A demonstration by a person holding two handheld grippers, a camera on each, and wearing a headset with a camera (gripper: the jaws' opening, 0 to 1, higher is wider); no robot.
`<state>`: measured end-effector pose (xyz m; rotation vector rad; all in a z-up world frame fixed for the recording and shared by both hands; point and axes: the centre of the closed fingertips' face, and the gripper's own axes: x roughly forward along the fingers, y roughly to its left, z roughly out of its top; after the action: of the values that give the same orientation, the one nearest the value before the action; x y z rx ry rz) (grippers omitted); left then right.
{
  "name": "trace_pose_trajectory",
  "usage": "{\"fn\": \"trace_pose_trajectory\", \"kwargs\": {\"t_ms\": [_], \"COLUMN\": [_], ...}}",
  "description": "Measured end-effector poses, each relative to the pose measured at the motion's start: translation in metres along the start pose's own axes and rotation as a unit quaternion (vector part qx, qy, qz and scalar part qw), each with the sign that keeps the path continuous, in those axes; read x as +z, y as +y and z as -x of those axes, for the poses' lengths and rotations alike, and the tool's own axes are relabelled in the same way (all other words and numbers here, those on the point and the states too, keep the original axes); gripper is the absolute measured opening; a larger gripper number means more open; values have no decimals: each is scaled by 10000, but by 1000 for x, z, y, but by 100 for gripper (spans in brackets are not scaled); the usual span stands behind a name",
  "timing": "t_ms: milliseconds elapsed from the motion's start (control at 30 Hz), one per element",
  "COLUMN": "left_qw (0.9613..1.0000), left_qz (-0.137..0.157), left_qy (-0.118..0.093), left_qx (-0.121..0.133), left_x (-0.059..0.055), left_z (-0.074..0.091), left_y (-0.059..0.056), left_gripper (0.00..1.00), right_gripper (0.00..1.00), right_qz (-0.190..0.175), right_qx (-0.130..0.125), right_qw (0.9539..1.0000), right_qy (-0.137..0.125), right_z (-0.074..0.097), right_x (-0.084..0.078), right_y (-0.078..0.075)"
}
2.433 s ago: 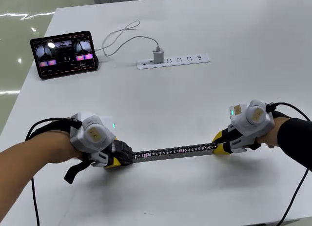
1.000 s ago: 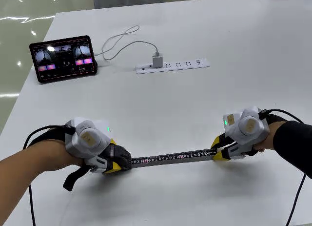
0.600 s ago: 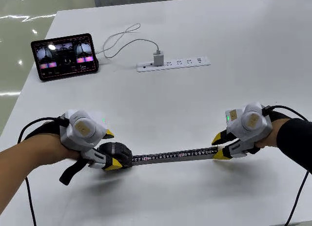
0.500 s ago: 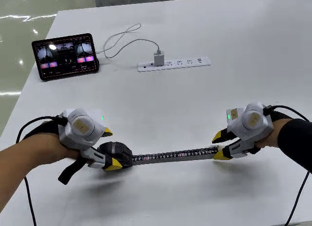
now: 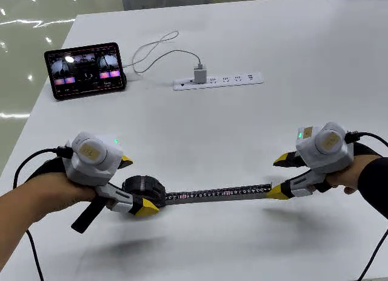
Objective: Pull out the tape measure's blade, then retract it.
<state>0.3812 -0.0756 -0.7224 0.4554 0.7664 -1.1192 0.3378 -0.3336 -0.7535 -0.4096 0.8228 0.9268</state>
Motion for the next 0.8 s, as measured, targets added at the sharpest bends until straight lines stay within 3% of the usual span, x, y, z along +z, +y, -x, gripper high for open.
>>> {"fn": "trace_pose_trajectory", "kwargs": {"t_ms": [100,167,233,333,533,633,700,800], "left_qw": [9996,9987,9981,9968,9946,9931,9926,9913], "left_qz": [234,441,459,556,822,856,933,951], "left_qy": [-134,-218,-322,-395,-322,-407,-505,-578], "left_qx": [63,97,245,416,539,696,595,703], "left_x": [0,0,1,-3,-18,-22,-24,-31], "left_z": [2,3,6,10,16,20,21,24], "left_y": [2,3,8,12,12,14,9,7], "left_gripper": [88,97,99,99,99,99,99,99], "right_gripper": [57,60,62,69,78,83,88,92], "right_qz": [-128,-210,-256,-171,-385,-455,-447,-467], "right_qx": [-87,-106,-115,-227,-406,-436,-474,-503], "right_qw": [9999,9997,9995,9990,9976,9969,9967,9967], "right_qy": [-57,-94,-134,-341,-414,-465,-481,-443], "right_z": [5,7,9,13,20,21,22,26], "right_x": [-2,-4,-4,-2,-6,-11,-16,-22], "right_y": [3,6,10,14,14,13,14,17]}}
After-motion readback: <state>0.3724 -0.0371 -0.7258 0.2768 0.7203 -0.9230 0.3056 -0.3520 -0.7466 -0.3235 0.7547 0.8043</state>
